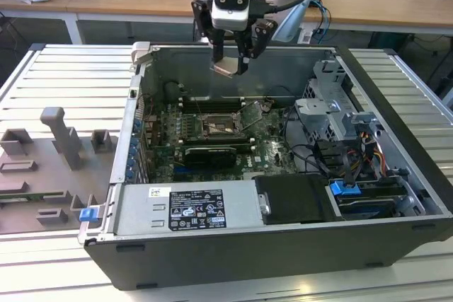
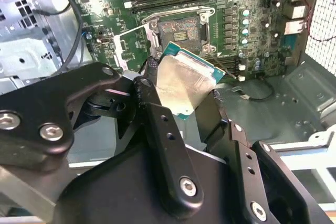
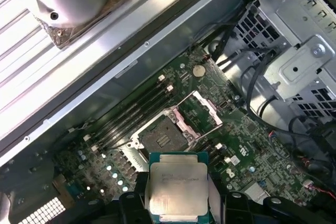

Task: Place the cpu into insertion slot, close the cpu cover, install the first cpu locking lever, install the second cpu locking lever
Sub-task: 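Place the cpu into insertion slot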

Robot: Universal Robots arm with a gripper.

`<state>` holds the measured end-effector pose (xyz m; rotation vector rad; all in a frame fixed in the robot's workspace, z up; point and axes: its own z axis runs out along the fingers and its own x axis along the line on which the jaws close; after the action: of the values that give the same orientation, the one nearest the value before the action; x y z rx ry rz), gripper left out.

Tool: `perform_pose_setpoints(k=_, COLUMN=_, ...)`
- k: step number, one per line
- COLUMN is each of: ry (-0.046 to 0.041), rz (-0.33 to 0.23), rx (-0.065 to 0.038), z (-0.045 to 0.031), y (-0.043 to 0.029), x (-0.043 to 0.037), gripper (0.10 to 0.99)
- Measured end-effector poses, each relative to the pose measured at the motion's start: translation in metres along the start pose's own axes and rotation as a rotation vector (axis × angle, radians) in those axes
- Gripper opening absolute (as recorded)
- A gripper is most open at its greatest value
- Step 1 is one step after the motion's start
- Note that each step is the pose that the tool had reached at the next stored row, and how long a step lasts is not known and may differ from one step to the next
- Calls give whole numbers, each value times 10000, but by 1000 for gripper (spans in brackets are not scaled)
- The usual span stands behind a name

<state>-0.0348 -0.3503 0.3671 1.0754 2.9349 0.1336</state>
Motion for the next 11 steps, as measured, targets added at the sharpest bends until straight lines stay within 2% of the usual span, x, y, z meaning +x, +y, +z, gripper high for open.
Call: perform_pose_setpoints(k=11, ry=-120, rz=1403, rx=-24, z=8, y=-1, x=0, gripper=533)
